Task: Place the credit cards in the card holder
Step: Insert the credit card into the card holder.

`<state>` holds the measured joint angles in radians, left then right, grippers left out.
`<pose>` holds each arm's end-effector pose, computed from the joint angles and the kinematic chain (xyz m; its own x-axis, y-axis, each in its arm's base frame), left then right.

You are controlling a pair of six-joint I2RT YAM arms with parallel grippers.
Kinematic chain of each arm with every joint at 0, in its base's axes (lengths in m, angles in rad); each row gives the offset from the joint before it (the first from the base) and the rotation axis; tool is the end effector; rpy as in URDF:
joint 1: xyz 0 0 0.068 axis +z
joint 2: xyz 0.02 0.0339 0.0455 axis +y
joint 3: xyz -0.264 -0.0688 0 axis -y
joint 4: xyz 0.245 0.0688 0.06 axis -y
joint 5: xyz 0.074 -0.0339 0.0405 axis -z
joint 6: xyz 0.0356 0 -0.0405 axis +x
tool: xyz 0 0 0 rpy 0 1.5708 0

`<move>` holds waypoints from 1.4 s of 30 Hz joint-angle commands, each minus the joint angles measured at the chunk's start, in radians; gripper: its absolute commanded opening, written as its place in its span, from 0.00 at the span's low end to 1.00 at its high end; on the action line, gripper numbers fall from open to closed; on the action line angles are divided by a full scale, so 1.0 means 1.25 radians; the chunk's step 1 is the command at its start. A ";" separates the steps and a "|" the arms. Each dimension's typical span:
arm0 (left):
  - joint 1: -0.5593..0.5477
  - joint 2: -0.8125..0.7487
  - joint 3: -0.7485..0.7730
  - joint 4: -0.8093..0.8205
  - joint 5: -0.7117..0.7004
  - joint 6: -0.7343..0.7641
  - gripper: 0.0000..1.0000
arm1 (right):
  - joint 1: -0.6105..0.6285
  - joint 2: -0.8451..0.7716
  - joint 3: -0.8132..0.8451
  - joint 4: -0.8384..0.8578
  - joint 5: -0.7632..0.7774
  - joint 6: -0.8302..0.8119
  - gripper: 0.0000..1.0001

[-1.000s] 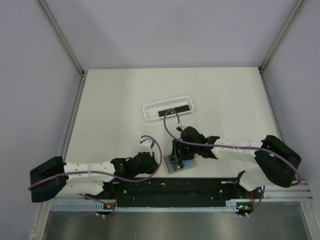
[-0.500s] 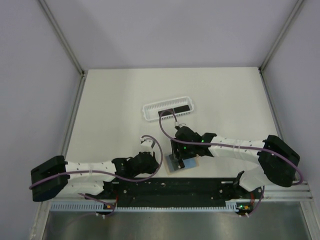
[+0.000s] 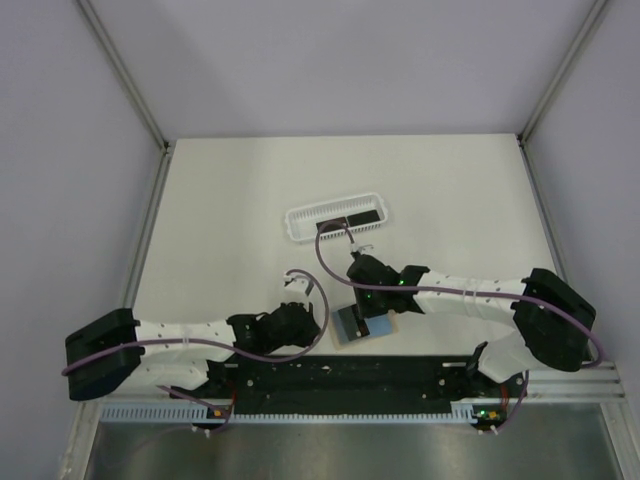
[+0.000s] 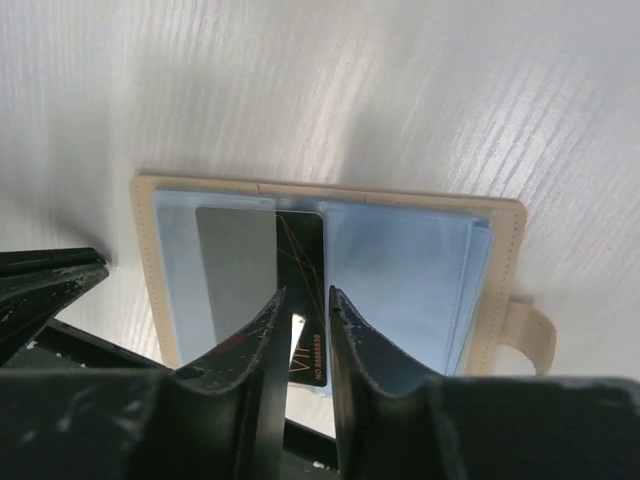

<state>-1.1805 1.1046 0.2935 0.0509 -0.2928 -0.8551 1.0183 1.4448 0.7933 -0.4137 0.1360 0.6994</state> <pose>0.0825 -0.1736 0.1385 -0.7801 -0.0027 -0.6256 0.3309 0.8468 -0.4164 0.1463 0.2281 0.1790 -0.8721 -0.1992 -0.4470 -0.3234 0.9201 0.2210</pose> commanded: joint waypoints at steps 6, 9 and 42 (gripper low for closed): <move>-0.002 0.032 0.035 0.027 0.017 0.023 0.00 | 0.008 -0.009 -0.019 -0.003 0.104 0.016 0.00; -0.002 0.043 0.041 0.032 0.021 0.025 0.00 | 0.009 0.017 -0.017 -0.004 0.095 0.007 0.00; -0.002 0.078 0.057 0.054 0.029 0.041 0.00 | 0.008 -0.081 -0.032 0.043 0.026 -0.020 0.32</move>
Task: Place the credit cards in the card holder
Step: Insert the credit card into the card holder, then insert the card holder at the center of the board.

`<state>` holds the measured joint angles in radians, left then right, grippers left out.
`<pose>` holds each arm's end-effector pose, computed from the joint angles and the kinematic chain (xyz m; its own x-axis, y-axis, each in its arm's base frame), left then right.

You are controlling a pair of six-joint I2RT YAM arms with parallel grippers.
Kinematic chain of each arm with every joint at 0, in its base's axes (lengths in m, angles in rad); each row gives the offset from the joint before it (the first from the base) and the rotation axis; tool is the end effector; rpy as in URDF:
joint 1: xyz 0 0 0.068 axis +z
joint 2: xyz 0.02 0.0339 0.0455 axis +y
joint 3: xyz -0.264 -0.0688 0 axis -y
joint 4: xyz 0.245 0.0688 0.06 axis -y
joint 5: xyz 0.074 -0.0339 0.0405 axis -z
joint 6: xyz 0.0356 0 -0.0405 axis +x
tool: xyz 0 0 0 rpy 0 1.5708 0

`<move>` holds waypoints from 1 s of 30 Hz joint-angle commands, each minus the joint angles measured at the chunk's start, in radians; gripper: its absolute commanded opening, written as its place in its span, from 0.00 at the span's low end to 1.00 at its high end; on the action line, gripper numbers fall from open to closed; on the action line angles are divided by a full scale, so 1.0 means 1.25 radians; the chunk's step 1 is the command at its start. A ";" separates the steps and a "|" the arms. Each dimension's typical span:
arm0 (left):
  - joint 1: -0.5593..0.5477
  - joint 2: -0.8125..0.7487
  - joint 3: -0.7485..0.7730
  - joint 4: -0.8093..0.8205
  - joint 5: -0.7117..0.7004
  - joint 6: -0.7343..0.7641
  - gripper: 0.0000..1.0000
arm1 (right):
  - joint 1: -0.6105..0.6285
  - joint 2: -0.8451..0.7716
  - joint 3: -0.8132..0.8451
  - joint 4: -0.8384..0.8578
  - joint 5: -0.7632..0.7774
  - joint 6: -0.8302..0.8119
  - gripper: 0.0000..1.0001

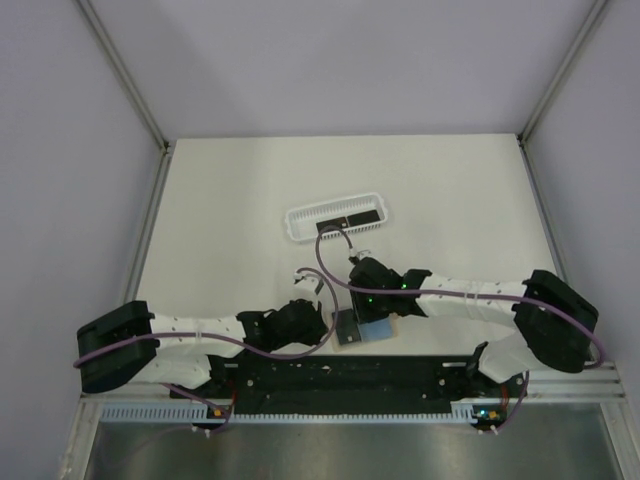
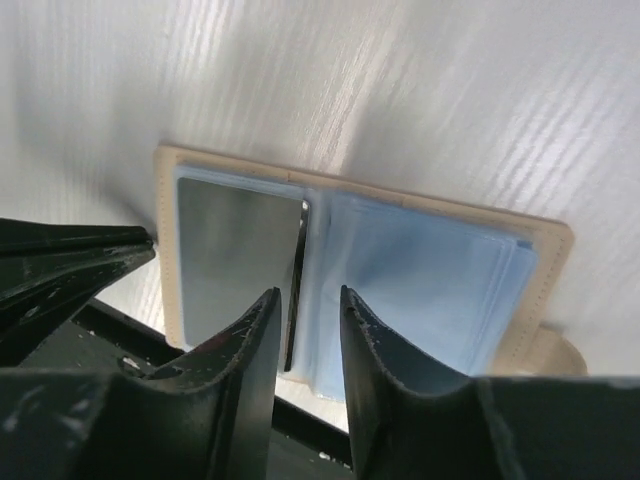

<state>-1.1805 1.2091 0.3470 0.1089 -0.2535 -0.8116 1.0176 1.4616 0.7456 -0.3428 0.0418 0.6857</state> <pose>0.0884 -0.1915 0.1393 -0.7780 0.0455 -0.6266 0.3795 0.8288 -0.4111 0.1427 0.2282 0.1649 -0.8860 -0.2307 -0.4022 -0.3596 0.8895 0.2820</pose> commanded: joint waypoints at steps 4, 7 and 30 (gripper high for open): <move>-0.002 -0.010 0.018 0.001 -0.007 0.011 0.00 | 0.008 -0.151 0.034 -0.139 0.235 -0.021 0.46; -0.002 -0.008 0.021 -0.001 -0.007 0.014 0.00 | 0.007 -0.152 0.067 -0.241 0.309 -0.006 0.50; -0.002 0.012 0.034 0.015 0.000 0.021 0.00 | 0.008 -0.148 0.060 -0.330 0.341 0.053 0.00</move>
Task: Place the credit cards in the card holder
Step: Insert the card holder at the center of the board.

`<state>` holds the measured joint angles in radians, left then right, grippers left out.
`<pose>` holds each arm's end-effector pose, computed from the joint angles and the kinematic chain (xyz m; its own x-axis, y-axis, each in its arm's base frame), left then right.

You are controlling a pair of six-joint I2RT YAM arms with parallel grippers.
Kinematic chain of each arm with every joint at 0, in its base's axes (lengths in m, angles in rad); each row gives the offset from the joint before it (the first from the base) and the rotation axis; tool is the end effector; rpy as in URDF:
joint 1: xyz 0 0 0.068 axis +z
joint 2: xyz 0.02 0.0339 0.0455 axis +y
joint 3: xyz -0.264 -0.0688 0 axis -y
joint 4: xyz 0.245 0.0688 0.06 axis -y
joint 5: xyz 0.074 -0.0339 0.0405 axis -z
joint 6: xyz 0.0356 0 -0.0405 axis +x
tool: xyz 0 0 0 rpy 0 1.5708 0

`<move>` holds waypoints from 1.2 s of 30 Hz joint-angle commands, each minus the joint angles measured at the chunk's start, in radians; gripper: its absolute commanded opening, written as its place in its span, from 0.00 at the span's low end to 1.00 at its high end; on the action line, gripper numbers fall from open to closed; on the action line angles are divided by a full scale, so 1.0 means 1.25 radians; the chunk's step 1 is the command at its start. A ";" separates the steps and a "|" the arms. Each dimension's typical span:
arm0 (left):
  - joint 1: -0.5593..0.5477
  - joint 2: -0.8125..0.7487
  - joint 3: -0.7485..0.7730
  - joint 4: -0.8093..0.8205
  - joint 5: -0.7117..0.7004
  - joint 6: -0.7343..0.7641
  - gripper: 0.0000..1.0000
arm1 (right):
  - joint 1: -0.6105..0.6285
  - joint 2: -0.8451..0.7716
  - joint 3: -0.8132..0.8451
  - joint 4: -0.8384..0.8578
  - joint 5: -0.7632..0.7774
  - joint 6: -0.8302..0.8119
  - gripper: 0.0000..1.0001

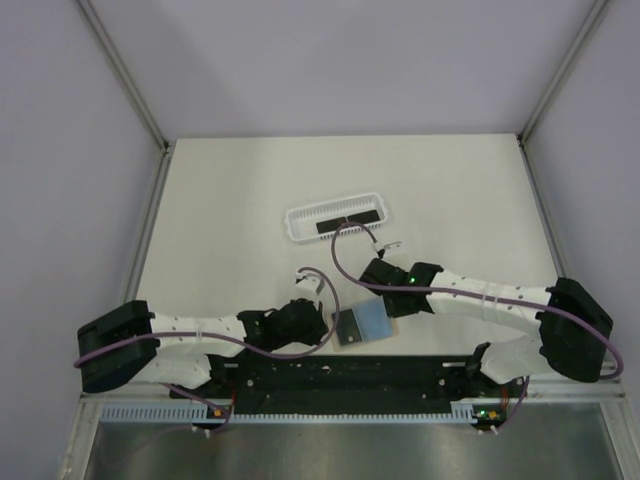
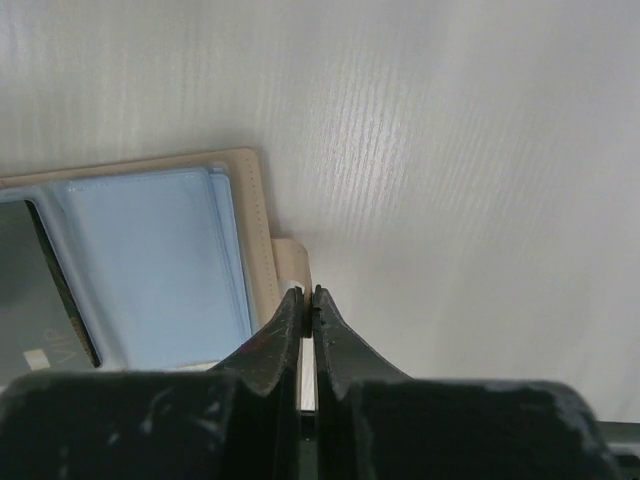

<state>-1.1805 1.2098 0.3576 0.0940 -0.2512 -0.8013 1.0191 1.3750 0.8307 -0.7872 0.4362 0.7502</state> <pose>0.0888 -0.1927 0.1410 -0.7761 0.0579 -0.6279 0.3876 0.8293 -0.4026 0.1357 0.1918 0.1937 -0.8630 -0.2232 -0.4532 -0.1791 0.9740 -0.1387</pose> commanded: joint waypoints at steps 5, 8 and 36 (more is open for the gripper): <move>-0.002 0.053 0.049 0.056 0.021 0.030 0.00 | 0.006 -0.201 -0.037 0.091 -0.019 -0.027 0.00; -0.002 0.090 0.065 0.093 0.041 0.040 0.00 | -0.003 -0.260 -0.059 0.131 -0.069 -0.038 0.00; 0.020 -0.446 -0.030 -0.181 -0.281 -0.035 0.00 | -0.042 -0.045 -0.276 0.913 -0.573 0.109 0.00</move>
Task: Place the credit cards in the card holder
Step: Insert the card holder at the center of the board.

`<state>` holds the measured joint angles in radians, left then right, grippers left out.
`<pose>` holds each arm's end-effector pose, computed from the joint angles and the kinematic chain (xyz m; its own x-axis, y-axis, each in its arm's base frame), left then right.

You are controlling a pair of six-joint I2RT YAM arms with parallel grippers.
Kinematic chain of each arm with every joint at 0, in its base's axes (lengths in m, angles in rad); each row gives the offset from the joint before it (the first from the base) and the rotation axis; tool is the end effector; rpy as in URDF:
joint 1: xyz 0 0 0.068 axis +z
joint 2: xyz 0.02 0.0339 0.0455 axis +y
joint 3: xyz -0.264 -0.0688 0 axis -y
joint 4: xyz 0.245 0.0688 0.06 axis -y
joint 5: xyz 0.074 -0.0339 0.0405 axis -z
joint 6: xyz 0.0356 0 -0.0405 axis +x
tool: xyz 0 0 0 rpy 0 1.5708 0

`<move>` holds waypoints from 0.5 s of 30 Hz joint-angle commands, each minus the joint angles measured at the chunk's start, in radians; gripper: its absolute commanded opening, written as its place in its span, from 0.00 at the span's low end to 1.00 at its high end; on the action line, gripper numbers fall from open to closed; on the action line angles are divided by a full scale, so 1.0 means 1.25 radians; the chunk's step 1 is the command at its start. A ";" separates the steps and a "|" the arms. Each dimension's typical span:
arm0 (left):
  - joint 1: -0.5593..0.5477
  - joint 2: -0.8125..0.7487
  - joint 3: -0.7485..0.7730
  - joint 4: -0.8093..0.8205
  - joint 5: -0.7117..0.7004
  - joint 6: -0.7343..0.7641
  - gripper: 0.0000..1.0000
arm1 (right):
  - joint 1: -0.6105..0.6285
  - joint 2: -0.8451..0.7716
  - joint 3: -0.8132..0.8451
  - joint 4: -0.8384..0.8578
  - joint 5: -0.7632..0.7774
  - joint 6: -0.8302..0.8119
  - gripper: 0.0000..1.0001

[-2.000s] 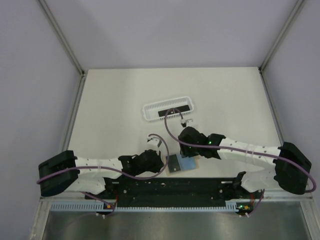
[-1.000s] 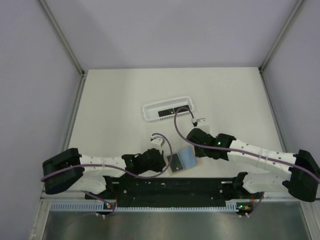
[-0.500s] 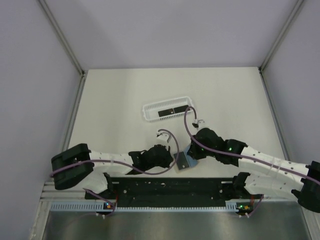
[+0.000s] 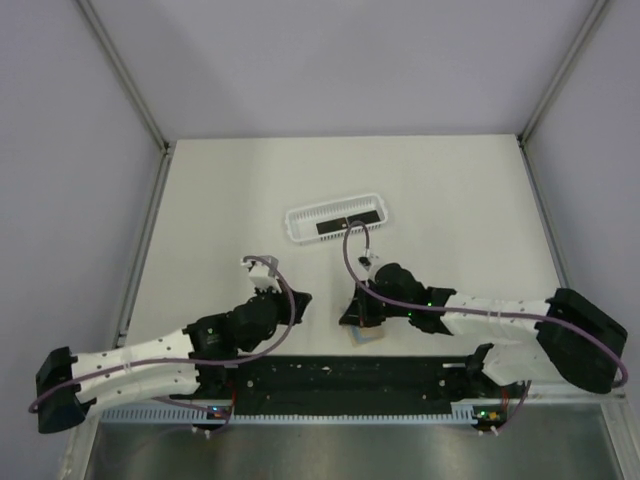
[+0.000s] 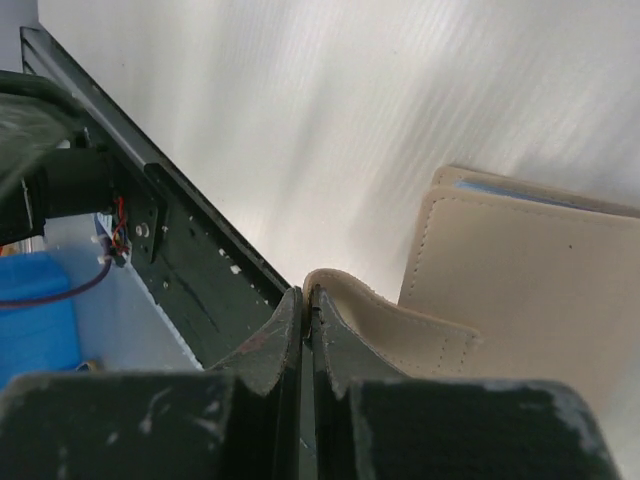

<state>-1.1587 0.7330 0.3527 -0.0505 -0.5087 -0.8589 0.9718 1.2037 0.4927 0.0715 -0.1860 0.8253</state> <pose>0.0836 -0.1480 0.2110 -0.5810 -0.3219 -0.7476 0.2804 0.7831 -0.5551 0.1285 0.1999 0.1804 -0.8861 -0.0173 -0.4632 -0.3601 0.6549 0.6644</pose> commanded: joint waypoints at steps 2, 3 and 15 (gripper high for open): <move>0.003 -0.084 -0.024 -0.076 -0.075 0.016 0.00 | -0.004 0.160 0.008 0.268 -0.095 0.051 0.02; 0.003 -0.084 -0.020 -0.085 -0.074 0.016 0.00 | -0.003 0.198 0.013 0.286 -0.106 0.052 0.09; 0.003 -0.049 0.018 -0.066 -0.067 0.065 0.00 | -0.004 0.046 0.075 0.114 -0.019 -0.075 0.51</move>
<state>-1.1584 0.6449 0.3328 -0.1806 -0.5709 -0.8337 0.9718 1.4242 0.5098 0.3275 -0.3176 0.8425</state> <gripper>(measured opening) 0.013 0.504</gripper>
